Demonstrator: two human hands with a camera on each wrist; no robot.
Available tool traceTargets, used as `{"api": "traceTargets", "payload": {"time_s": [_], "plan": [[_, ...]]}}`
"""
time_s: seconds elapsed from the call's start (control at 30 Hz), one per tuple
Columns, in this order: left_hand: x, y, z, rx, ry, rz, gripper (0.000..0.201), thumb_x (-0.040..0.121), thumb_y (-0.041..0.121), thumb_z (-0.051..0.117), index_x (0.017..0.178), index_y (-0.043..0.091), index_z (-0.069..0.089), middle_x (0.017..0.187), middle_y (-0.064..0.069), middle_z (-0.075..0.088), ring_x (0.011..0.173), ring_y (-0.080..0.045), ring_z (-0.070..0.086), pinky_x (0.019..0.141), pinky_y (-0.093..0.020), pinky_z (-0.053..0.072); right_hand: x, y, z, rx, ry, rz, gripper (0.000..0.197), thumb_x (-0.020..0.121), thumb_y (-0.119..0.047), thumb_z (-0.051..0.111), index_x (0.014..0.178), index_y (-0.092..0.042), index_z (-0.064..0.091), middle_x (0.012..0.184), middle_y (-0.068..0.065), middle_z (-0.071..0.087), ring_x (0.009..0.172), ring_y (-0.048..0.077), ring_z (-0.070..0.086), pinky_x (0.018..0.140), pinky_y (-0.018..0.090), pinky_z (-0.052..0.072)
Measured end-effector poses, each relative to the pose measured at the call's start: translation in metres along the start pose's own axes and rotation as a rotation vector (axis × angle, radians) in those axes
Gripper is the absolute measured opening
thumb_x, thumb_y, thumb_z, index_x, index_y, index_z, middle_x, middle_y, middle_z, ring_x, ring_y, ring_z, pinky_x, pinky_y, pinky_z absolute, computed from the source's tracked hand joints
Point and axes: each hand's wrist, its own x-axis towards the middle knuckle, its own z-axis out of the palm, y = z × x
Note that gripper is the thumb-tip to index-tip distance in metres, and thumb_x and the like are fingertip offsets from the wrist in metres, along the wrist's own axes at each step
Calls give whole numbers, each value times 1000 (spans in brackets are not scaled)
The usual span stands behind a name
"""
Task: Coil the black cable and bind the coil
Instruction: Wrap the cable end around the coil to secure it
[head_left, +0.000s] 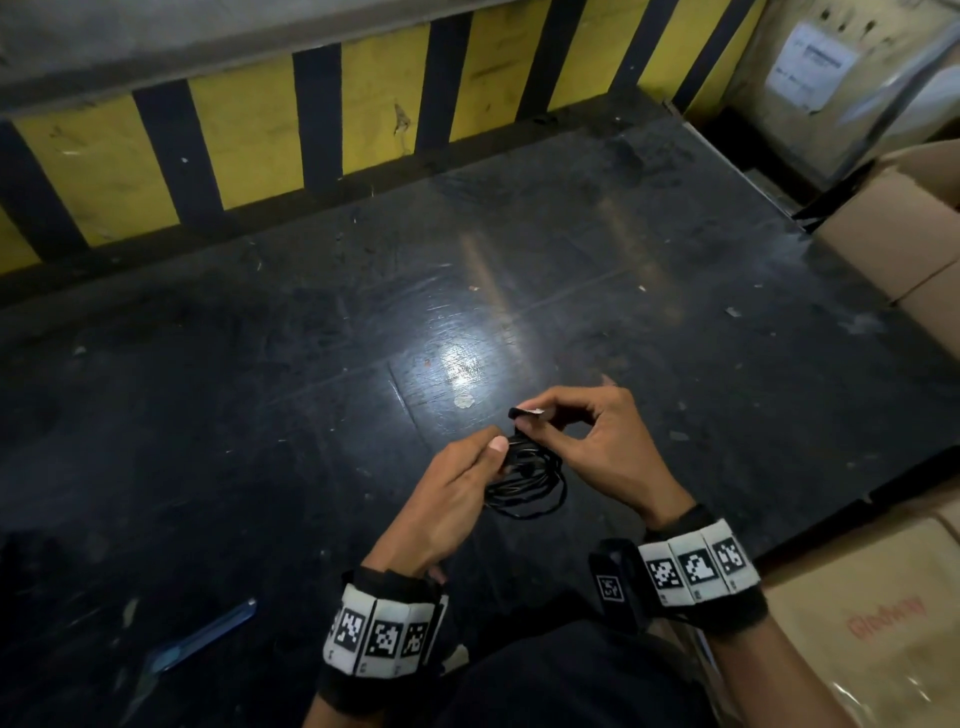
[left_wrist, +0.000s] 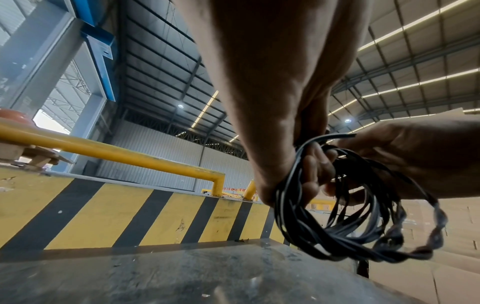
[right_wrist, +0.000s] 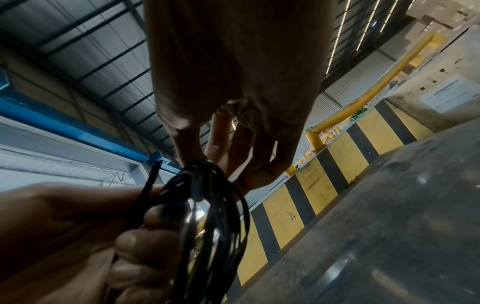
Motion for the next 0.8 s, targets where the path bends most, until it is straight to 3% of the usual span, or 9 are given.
{"api": "traceTargets", "payload": {"time_s": [0.1,0.17,0.23,0.33,0.4,0.43,0.53,0.67,0.8], "plan": [[-1,0,0,-2,32,-14,38,99,35,42,85,1,48,71,8,46,69,-10,43,67,-34,38,-1,0,1,-16,6,21,2,83,-9,79,85,-9,78,74,10,77,71,21,71,78,-11,33],[-3,0,0,-6,63,-28,30,98,37,42,85,10,47,71,10,46,69,-12,42,67,-41,40,0,3,3,16,-2,23,1,84,-13,78,85,-13,79,73,7,76,70,23,71,75,4,47],[-3,-2,1,2,78,-38,27,98,38,43,84,15,46,71,10,47,71,-13,43,72,-54,46,0,7,5,32,-12,30,2,86,-16,77,84,-15,78,72,5,75,70,24,71,70,25,56],[-5,-1,0,46,106,-16,28,99,37,42,82,14,41,70,9,44,71,-14,42,80,-62,48,1,12,7,32,-25,49,10,88,-18,75,81,-12,76,71,8,74,71,27,70,72,37,56],[-6,-1,1,72,119,8,30,101,36,42,83,12,40,71,3,43,69,-15,41,74,-57,52,1,12,6,16,-53,54,16,90,-21,73,78,-10,75,70,9,73,71,27,69,72,40,56],[-7,0,2,93,125,28,29,102,32,42,82,13,40,69,3,42,66,-12,40,67,-48,51,2,12,6,6,-68,57,18,90,-22,72,78,-10,74,70,10,72,70,27,68,72,40,55],[-7,4,7,162,191,99,28,105,20,43,78,21,37,60,11,37,55,-4,34,52,-20,33,4,10,5,-29,-106,53,28,91,-30,68,79,-5,73,69,13,70,69,29,66,71,43,52],[-9,5,10,204,283,156,25,105,17,43,80,15,39,60,8,38,52,-6,36,47,-21,30,5,6,7,-29,-132,43,46,90,-45,58,80,-1,69,74,19,69,72,35,64,71,51,51],[-10,5,8,195,310,154,27,105,19,44,79,11,39,61,4,37,55,-6,33,50,-30,35,5,2,6,19,-191,57,42,95,-37,56,83,1,69,79,23,69,72,31,64,74,53,52]]}}
